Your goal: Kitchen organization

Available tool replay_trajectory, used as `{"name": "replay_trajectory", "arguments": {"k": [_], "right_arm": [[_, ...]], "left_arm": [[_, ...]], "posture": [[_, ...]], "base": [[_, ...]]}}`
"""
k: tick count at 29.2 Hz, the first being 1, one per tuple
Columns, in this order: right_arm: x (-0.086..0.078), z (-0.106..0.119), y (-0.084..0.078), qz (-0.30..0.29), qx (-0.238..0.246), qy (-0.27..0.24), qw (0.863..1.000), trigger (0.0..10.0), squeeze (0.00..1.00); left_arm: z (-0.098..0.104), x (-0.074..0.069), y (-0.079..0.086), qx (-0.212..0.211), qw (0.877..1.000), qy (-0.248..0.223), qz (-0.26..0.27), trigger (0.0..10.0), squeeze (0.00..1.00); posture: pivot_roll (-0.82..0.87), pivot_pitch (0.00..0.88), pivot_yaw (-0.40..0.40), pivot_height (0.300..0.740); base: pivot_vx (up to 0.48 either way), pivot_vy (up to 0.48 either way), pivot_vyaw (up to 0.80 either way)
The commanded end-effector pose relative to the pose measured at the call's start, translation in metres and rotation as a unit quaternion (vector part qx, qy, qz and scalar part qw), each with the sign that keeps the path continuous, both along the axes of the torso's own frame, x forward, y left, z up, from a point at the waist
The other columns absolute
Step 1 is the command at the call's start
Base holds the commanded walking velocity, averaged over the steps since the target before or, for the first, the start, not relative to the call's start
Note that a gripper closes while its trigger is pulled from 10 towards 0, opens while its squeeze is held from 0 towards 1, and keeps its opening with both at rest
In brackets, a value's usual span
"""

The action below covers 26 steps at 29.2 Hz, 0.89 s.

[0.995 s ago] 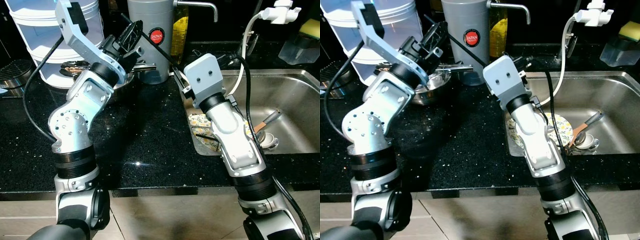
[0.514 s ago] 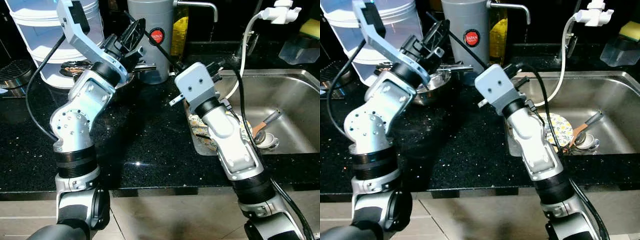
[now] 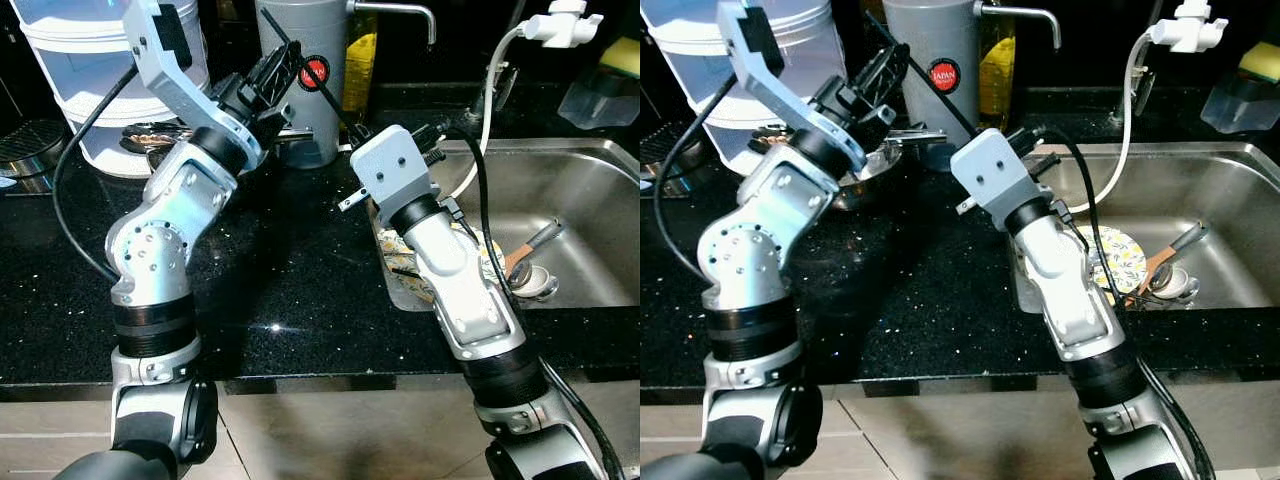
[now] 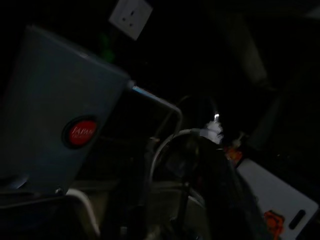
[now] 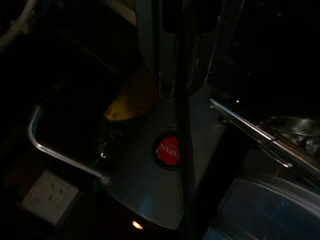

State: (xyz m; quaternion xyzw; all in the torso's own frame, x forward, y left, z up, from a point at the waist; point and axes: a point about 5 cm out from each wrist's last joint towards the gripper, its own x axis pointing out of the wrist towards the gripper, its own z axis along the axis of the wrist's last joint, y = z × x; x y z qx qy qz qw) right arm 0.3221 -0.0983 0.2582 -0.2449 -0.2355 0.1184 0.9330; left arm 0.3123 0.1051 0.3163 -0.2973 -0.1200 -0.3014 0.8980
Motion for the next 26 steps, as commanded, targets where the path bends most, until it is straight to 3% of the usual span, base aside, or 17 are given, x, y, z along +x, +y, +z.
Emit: {"name": "replay_trajectory", "arguments": {"k": [1, 2, 4, 6, 7, 10, 12, 13, 21, 26], "right_arm": [[0.008, 0.003, -0.022, -0.055, 0.045, 0.011, 0.997, 10.0, 0.0], [0.008, 0.003, -0.022, -0.055, 0.045, 0.011, 0.997, 10.0, 0.0], [0.011, 0.001, -0.03, -0.07, 0.087, 0.031, 0.993, 10.0, 0.0], [0.015, -0.003, -0.039, -0.065, 0.176, 0.076, 0.979, 10.0, 0.0], [0.016, -0.005, -0.041, -0.06, 0.205, 0.089, 0.973, 10.0, 0.0], [0.016, -0.003, -0.043, -0.038, 0.24, 0.096, 0.965, 10.0, 0.0], [0.016, -0.002, -0.043, -0.034, 0.241, 0.094, 0.965, 10.0, 0.0], [0.015, 0.0, -0.04, -0.021, 0.251, 0.093, 0.963, 10.0, 0.0], [0.014, 0.004, -0.034, 0.002, 0.263, 0.094, 0.96, 10.0, 0.0], [0.013, 0.004, -0.034, 0.007, 0.265, 0.096, 0.959, 10.0, 0.0]], "left_arm": [[-0.011, 0.0, 0.012, 0.041, 0.998, 0.001, 0.051, 10.0, 0.0], [-0.011, 0.0, 0.012, 0.041, 0.998, 0.001, 0.051, 10.0, 0.0], [-0.017, -0.003, 0.012, 0.093, 0.993, -0.016, 0.075, 10.0, 0.0], [-0.026, -0.004, 0.012, 0.178, 0.976, -0.04, 0.121, 10.0, 0.0], [-0.029, -0.004, 0.012, 0.193, 0.971, -0.043, 0.134, 10.0, 0.0], [-0.038, 0.002, 0.018, 0.243, 0.95, -0.038, 0.195, 10.0, 0.0], [-0.039, 0.003, 0.02, 0.252, 0.944, -0.04, 0.209, 10.0, 0.0], [-0.039, 0.004, 0.021, 0.272, 0.932, -0.054, 0.234, 10.0, 0.0], [-0.044, 0.006, 0.023, 0.297, 0.913, -0.065, 0.27, 10.0, 0.0], [-0.046, 0.006, 0.022, 0.304, 0.911, -0.069, 0.271, 10.0, 0.0]], "posture": [[0.03, 0.0, 0.025, 0.74], [0.03, 0.0, 0.025, 0.74], [0.03, 0.0, 0.025, 0.74], [0.03, 0.0, 0.023, 0.74], [0.04, 0.0, 0.021, 0.74], [0.04, 0.0, 0.016, 0.74], [0.04, 0.0, 0.016, 0.74], [0.04, 0.0, 0.012, 0.74], [0.04, 0.0, 0.005, 0.74], [0.04, 0.0, 0.005, 0.74]], "base": [[0.0, 0.0, 0.0], [0.0, 0.0, 0.0], [0.0, 0.0, 0.0], [0.0, 0.0, 0.0], [0.0, 0.0, 0.0], [0.0, 0.0, 0.0], [0.0, 0.0, 0.0], [0.0, 0.0, 0.0], [0.0, -0.289, 0.0], [0.0, -0.452, 0.0]]}}
